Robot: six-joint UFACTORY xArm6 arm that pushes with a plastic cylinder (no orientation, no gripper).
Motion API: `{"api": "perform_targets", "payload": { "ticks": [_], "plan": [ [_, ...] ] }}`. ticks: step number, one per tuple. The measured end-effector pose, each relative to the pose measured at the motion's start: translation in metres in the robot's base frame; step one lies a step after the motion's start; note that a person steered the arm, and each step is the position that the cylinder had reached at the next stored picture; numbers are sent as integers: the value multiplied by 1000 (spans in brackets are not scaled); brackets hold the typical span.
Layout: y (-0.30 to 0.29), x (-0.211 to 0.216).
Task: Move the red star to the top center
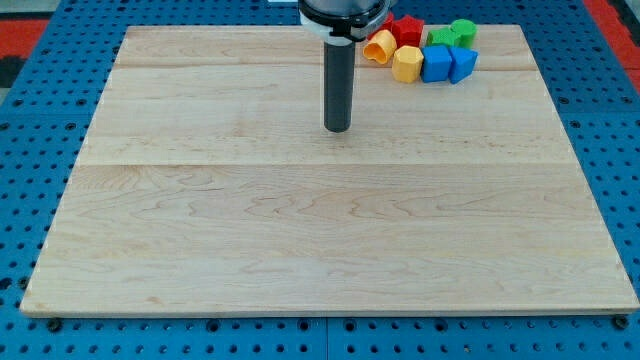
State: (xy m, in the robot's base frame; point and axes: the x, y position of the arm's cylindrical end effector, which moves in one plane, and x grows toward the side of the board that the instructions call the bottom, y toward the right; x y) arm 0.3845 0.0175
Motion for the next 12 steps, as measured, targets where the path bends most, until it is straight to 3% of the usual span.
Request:
{"api": "perform_targets", "payload": {
  "ticks": [2, 4, 5, 6, 7, 8, 9, 10, 11, 12],
  "plan": [
    [26, 2],
    [180, -4],
    [277, -26],
    [327, -71],
    [327, -71],
    [309, -134],
    [242, -184],
    [203, -192],
    [100, -192],
    [65, -193]
  ]
}}
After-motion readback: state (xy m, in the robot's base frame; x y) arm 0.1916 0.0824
